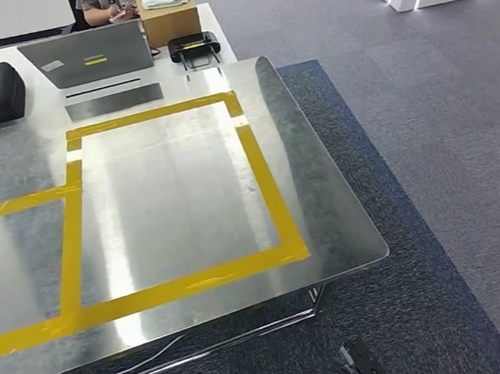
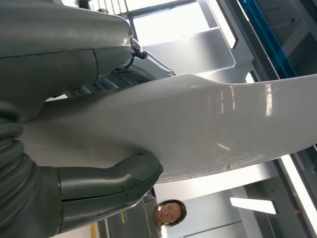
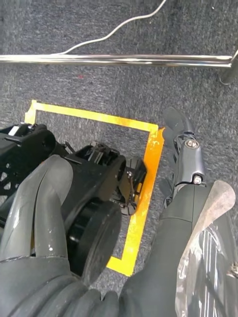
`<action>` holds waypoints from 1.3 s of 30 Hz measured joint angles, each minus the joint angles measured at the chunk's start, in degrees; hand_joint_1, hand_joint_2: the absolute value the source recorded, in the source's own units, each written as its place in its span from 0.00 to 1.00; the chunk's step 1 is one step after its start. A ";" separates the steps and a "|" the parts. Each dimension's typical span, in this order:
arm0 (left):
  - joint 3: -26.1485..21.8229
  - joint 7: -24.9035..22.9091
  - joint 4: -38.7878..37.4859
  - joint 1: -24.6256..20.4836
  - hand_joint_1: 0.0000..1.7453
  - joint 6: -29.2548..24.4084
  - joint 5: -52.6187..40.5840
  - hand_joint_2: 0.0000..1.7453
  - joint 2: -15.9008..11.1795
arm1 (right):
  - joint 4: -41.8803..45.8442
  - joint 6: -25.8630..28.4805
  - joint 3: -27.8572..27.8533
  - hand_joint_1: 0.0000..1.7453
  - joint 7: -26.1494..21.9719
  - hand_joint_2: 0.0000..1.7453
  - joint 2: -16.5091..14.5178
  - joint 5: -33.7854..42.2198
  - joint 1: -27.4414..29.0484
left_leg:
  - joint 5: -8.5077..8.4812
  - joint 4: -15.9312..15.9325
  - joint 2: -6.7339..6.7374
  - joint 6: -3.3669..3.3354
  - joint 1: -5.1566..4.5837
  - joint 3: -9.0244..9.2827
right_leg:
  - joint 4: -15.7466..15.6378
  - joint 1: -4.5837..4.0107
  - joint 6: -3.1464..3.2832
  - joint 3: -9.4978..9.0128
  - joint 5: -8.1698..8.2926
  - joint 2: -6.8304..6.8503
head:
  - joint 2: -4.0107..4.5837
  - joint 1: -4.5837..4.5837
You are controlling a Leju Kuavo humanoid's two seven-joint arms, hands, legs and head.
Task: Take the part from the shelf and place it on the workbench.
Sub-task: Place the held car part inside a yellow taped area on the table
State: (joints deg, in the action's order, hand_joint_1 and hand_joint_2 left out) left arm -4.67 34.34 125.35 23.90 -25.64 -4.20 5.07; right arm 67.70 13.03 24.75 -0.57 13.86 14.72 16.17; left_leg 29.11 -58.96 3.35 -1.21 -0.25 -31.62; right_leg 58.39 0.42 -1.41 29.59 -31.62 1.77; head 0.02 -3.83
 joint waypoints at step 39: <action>-5.97 -34.14 -37.54 -23.83 0.75 15.42 -25.11 1.00 -16.84 | -4.62 -3.20 6.53 0.00 3.54 0.75 0.13 -0.31 -5.59 | 0.01 -0.04 -0.08 0.28 -0.14 0.03 | -0.32 0.19 -0.34 -0.26 0.22 0.02 | 0.00 -0.04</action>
State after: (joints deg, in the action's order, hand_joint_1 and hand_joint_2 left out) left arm -10.64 0.21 87.82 0.07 -10.22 -29.32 -11.77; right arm 63.08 9.82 31.28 2.97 13.98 14.41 10.58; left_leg 29.12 -58.99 3.27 -0.92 -0.39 -31.59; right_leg 58.07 0.61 -1.75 29.33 -31.41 1.79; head 0.02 -3.87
